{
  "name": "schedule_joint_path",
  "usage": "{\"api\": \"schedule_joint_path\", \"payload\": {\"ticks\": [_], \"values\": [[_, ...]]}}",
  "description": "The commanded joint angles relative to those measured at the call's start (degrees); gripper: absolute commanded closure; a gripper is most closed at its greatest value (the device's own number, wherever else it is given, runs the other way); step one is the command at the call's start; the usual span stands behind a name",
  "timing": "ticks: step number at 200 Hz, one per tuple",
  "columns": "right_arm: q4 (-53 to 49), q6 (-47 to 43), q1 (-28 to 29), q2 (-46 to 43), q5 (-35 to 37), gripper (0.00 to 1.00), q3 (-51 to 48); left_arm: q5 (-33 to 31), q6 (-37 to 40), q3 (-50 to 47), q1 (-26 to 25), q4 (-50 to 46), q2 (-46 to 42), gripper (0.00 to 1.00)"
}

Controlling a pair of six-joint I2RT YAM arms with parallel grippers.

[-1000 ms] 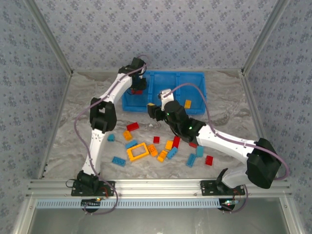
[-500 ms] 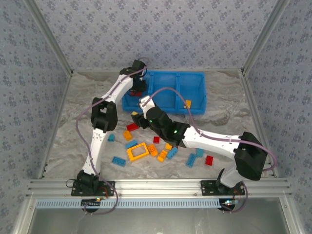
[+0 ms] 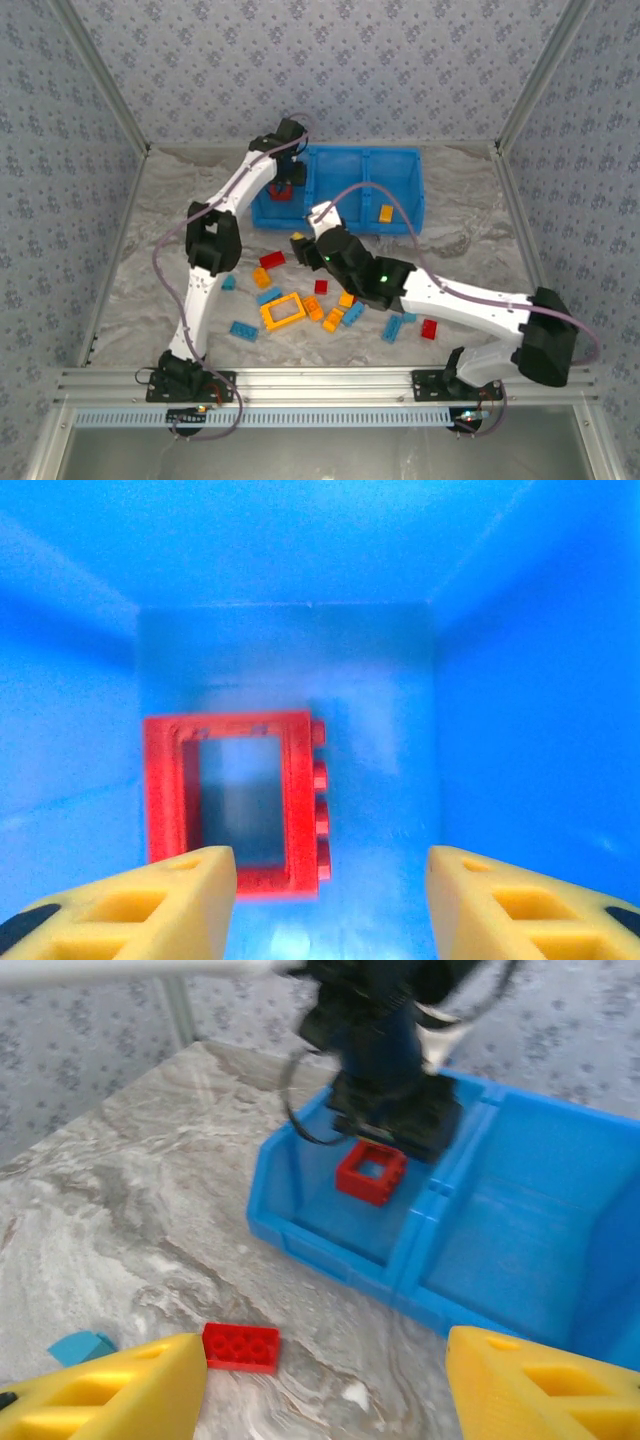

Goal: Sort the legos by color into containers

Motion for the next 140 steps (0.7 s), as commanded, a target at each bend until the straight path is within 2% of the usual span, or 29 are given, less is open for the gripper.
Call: {"api": "schedule_joint_path", "payload": {"ticks": [1, 15, 42, 65, 97, 126, 140], "values": [[-28.27, 18.57, -1.33, -3.13, 9.31, 0.33, 3.46, -3.03, -4.53, -8.09, -2.40, 4.37, -17.05, 0.41], [-40.94, 26.28, -2.24, -4.60, 8.06, 0.33, 2.77, -3.90, -6.99, -18.71, -4.61, 9.57, -26.67, 0.36], [-51.95, 32.31, -4.70, -9.35, 0.83, 0.30, -3.72, -5.98, -11.47, -40.44, -11.98, 18.43, -45.26, 0.30], [-51.39, 30.48, -9.50, -14.92, -8.83, 0.26, -10.49, -7.78, -16.91, -53.90, -19.45, 19.04, -58.34, 0.28], [-48.66, 24.67, -20.57, -15.37, -21.42, 0.25, -16.29, -11.90, -21.55, -67.51, -34.62, 18.82, -71.76, 0.27], [-45.69, 20.77, -25.17, -11.44, -25.00, 0.27, -17.71, -16.70, -25.34, -75.94, -49.24, 20.62, -78.67, 0.26], [-43.48, 19.84, -26.86, -9.36, -26.64, 0.29, -18.01, -19.39, -27.25, -78.65, -54.29, 21.18, -79.73, 0.25]]}}
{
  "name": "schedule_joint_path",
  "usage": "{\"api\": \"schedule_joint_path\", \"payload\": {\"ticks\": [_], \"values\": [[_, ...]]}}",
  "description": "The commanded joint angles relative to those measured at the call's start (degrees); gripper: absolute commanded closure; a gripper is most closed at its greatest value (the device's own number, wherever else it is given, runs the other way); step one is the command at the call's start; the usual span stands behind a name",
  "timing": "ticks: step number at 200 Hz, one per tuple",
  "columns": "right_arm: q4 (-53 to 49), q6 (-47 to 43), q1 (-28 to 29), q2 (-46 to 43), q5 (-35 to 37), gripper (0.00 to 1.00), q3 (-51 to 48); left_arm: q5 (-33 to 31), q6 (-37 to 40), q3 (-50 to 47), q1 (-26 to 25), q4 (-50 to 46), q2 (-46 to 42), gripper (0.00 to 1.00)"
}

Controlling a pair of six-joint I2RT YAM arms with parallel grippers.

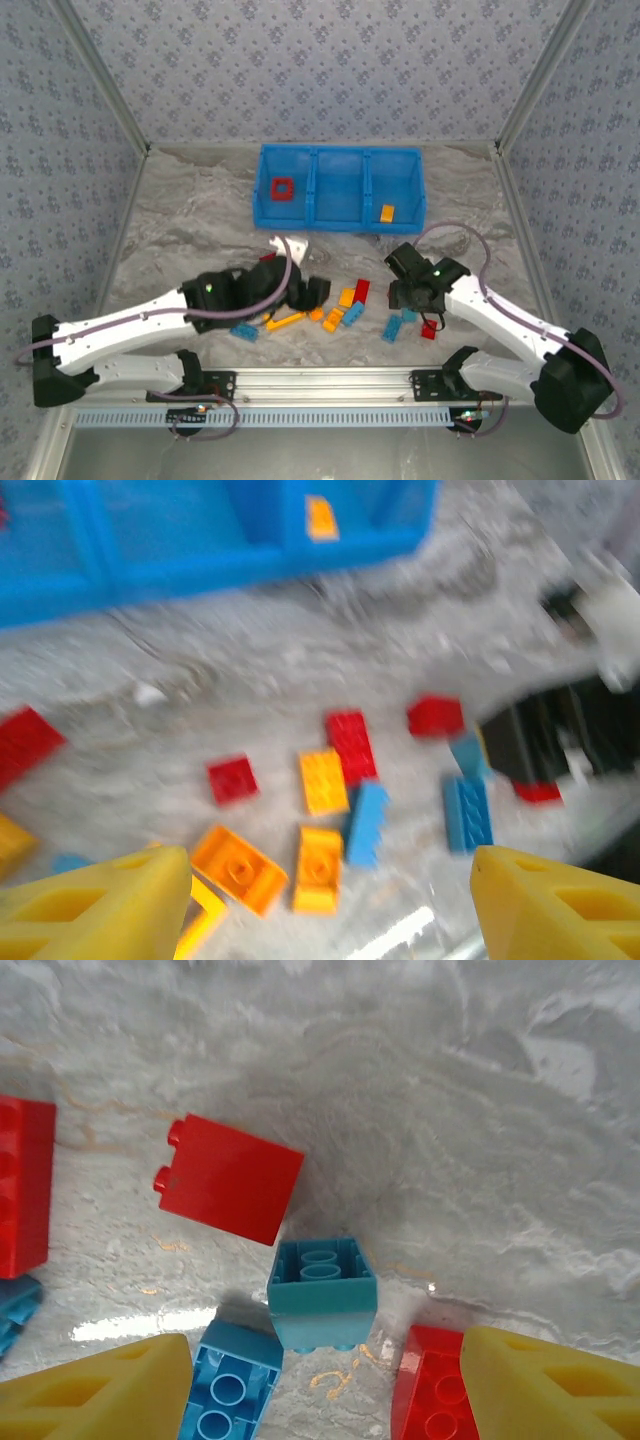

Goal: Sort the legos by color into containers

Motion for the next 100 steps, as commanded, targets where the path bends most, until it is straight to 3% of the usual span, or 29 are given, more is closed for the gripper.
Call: {"api": "schedule_joint_path", "payload": {"ticks": [1, 38, 100], "values": [[2.93, -3.41, -2.18, 2.53, -6.26, 0.30, -0.80, -6.96, -5.32, -3.01, -6.81, 2.74, -3.11, 0.25], [3.77, -3.40, -3.15, 6.11, -5.24, 0.38, -1.12, -7.98, -8.27, -4.90, -11.72, 4.56, -0.79, 0.26], [4.38, -2.78, -3.69, 9.23, -3.79, 0.50, -2.17, -8.17, -6.83, -3.81, -12.33, 6.25, 0.94, 0.27]]}}
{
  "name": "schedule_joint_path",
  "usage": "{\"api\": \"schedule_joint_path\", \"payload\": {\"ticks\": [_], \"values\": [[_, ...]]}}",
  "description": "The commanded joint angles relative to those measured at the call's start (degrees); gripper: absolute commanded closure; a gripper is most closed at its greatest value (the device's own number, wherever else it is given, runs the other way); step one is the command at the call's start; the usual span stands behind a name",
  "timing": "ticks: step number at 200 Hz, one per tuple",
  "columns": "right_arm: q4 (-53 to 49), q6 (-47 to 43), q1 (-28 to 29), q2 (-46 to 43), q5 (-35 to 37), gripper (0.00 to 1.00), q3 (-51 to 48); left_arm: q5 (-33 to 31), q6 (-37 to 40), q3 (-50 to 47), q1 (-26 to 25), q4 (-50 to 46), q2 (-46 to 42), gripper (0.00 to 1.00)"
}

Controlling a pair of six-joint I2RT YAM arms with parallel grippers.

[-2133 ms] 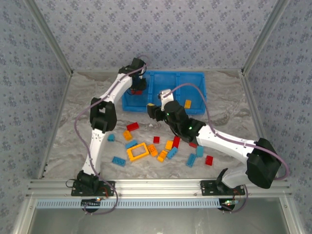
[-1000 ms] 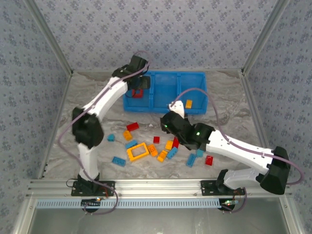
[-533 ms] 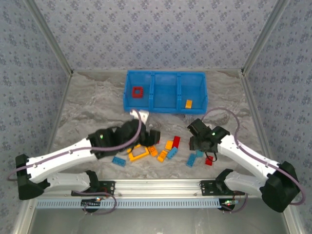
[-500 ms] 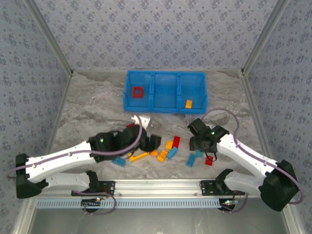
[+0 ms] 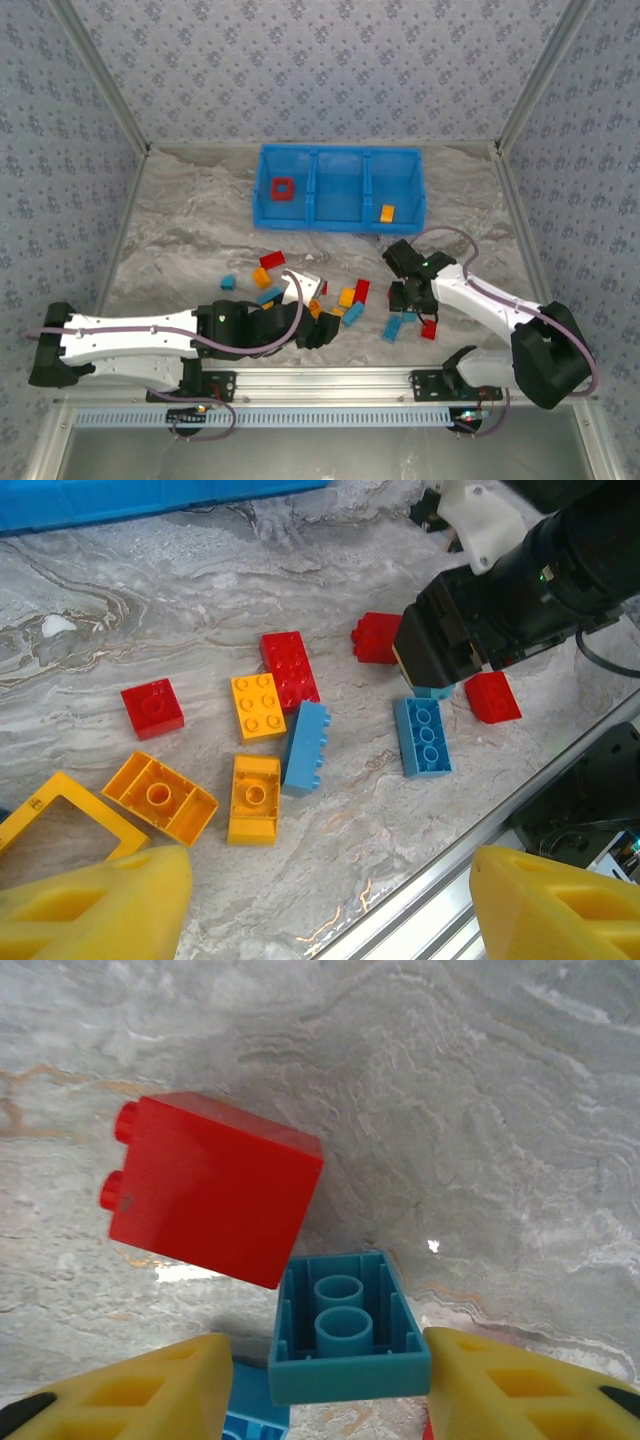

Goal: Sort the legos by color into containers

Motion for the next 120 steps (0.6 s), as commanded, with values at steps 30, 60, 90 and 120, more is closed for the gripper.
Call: {"api": "schedule_joint_path", "payload": {"ticks": [30, 60, 90, 120], "values": [[0.67, 0.19, -0.23, 1.48, 2.27, 0.69, -0.50, -2.09, -0.44, 0.05, -0.58, 3.36, -0.55, 0.29], [-4.36, 1.53, 5.21, -2.14, 8.97, 0.75, 4.94, -4.24, 0.02, 0.34, -0.87, 4.83, -1.33, 0.29], [-6.33, 0.50, 9.76, -1.46, 10.81, 0.76, 15.89, -10.46, 0.54, 3.17, -0.93, 3.41, -1.53, 0.28], [-1.14, -4.96, 9.60, 9.28, 8.57, 0.75, 29.71, -12.69, -0.99, 7.48, 6.04, -3.63, -1.31, 0.24]]}}
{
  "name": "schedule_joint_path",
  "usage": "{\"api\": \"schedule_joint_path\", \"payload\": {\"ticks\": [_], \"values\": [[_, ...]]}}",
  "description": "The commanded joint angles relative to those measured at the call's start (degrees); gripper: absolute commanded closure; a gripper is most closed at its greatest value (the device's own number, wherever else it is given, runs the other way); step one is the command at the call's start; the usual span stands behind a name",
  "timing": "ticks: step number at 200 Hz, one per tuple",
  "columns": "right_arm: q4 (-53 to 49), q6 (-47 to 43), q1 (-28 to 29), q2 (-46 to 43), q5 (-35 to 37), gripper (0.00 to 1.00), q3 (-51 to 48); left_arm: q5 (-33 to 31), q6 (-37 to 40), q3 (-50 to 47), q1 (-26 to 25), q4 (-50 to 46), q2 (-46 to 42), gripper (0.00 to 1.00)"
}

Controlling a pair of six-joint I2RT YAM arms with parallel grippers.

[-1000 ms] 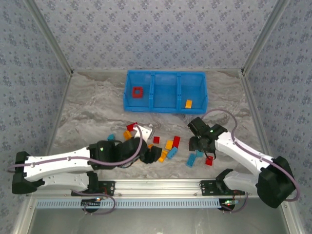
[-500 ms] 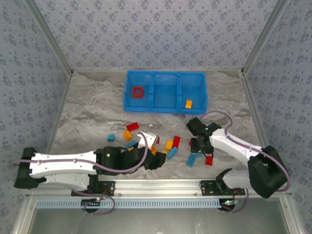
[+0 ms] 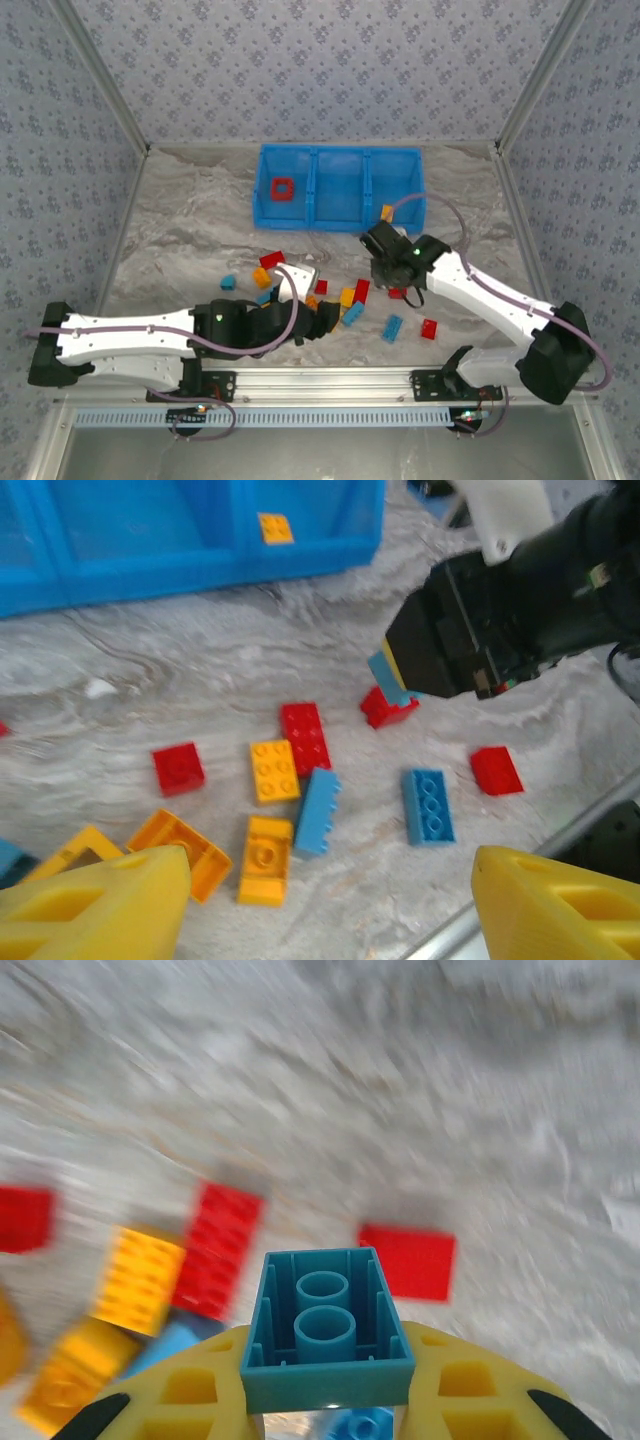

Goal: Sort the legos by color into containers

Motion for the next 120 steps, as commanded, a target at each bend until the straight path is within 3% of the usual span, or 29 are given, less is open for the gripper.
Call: {"api": "schedule_joint_path", "payload": {"ticks": [1, 29, 64, 120], "values": [[3.15, -4.41, -0.46, 7.85, 0.37, 0.75, 9.94, -3.37, -0.51, 4.97, 6.12, -4.18, -0.96, 0.24], [8.94, -7.14, -4.24, 20.60, -1.30, 0.76, 20.84, 5.55, 4.20, 5.95, 17.37, -1.93, -1.79, 0.25], [9.35, -8.77, -6.75, 35.49, -1.09, 0.78, 34.72, 10.86, 7.62, 7.31, 25.88, -1.51, -1.77, 0.25], [7.43, -8.06, -9.56, 48.06, -2.58, 0.75, 45.44, 13.64, 8.89, 6.92, 29.31, -0.22, -0.98, 0.27]]}}
